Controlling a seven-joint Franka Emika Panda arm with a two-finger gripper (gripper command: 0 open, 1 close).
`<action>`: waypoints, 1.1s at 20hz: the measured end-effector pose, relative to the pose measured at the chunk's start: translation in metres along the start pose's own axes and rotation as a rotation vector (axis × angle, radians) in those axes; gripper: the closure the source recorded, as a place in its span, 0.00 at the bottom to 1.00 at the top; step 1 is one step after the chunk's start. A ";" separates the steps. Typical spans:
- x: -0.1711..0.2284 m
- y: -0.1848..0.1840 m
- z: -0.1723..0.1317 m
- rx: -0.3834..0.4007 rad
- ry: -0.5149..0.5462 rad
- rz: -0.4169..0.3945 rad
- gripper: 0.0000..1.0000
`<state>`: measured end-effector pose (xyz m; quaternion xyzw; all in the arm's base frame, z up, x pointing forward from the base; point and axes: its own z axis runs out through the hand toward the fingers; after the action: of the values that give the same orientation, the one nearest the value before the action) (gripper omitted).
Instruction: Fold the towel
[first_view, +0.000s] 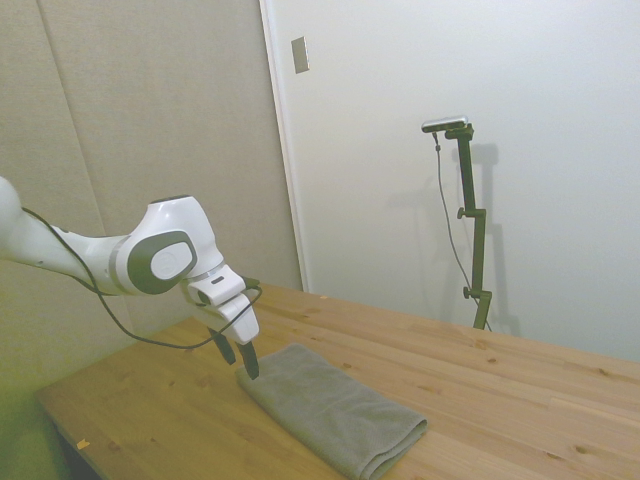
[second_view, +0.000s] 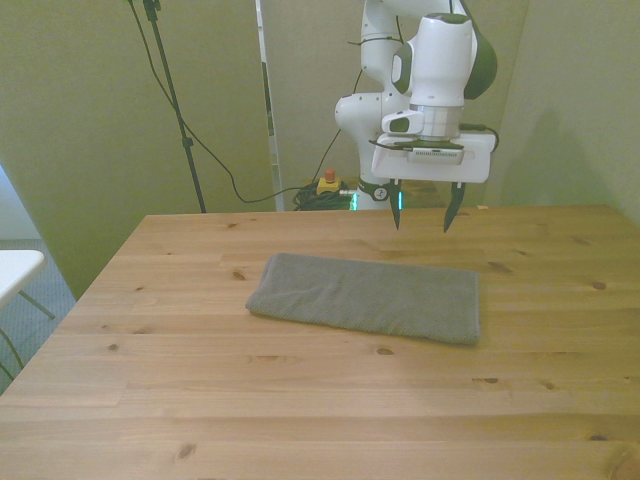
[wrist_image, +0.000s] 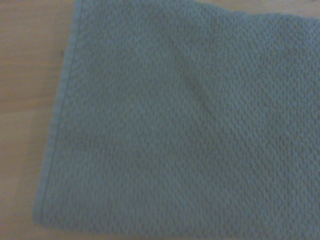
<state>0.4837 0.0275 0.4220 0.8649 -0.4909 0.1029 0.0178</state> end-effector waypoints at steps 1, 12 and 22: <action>0.001 -0.011 0.004 -0.025 0.012 0.018 0.00; 0.006 -0.122 0.025 -0.123 0.003 0.052 0.00; -0.038 -0.158 0.036 -0.232 0.074 0.027 0.00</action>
<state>0.6054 0.1364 0.3902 0.8461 -0.5100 0.0775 0.1345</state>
